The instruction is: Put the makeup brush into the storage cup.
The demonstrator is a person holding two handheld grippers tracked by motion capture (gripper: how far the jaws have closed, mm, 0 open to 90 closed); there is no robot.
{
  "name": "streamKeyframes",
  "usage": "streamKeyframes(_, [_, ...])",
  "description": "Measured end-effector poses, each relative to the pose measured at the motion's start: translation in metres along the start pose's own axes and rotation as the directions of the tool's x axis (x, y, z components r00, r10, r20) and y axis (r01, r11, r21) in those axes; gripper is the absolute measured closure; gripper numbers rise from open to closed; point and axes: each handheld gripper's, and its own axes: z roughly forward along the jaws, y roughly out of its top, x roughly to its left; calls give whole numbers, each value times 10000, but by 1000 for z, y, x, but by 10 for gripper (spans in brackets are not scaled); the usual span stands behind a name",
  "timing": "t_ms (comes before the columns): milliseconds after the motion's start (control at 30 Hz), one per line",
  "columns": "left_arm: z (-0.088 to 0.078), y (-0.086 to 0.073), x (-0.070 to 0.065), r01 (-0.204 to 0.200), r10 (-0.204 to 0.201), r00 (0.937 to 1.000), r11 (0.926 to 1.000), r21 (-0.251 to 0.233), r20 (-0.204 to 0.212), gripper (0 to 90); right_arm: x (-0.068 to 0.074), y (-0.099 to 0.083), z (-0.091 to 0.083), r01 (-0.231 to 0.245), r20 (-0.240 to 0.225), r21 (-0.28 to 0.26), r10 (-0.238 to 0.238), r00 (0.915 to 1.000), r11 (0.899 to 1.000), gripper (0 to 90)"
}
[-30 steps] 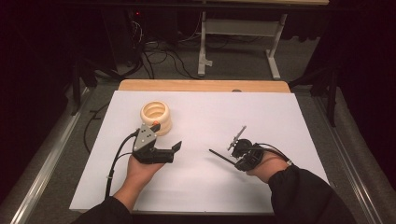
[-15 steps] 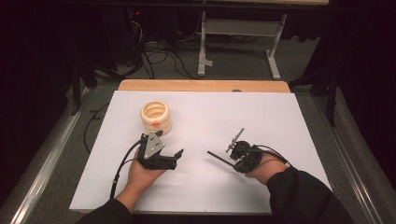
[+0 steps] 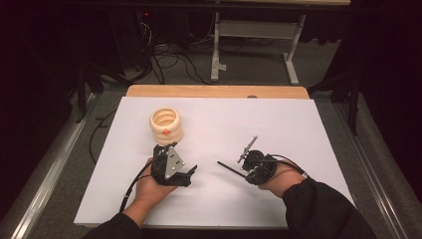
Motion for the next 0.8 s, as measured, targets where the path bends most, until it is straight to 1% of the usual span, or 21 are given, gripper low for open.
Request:
streamKeyframes(100, [0,0,-3,-364,365,9993,9993,60,-85,45,2,3,-2,71,47,53,-71,10000,10000,857])
streamKeyframes(167, [1,1,-7,-711,713,9973,9974,111,-145,45,4,5,-3,106,45,80,-106,9999,9999,857])
streamKeyframes(267, [1,1,-11,-1117,1120,9935,9936,181,-181,46,6,7,-4,179,40,129,-180,9998,9998,857])
streamKeyframes(400, [0,1,-13,-1434,1440,9890,9895,196,-350,47,8,9,-6,278,79,137,-279,9996,9995,857])
streamKeyframes(467, [0,1,-12,-1500,1507,9878,9885,201,-405,48,10,9,-6,327,55,120,-328,9994,9994,857])
streamKeyframes(500, [0,1,-12,-1528,1535,9872,9881,195,-435,49,11,9,-6,269,70,175,-270,9996,9995,857])
streamKeyframes(533, [0,0,-13,-1612,1621,9856,9867,221,-482,49,11,10,-6,358,67,151,-359,9993,9992,856])
streamKeyframes(633, [0,0,-15,-1830,1842,9817,9827,272,-493,49,11,10,-6,361,66,184,-362,9993,9992,857])
streamKeyframes(700, [1,0,-17,-2011,2025,9780,9791,320,-509,49,10,11,-7,349,62,181,-351,9994,9992,856])
streamKeyframes(767, [1,1,-18,-2224,2241,9731,9743,354,-537,50,11,11,-7,335,64,208,-337,9994,9992,856])
streamKeyframes(800, [0,2,-18,-2348,2368,9696,9713,375,-615,50,11,11,-7,358,59,198,-359,9993,9992,856])
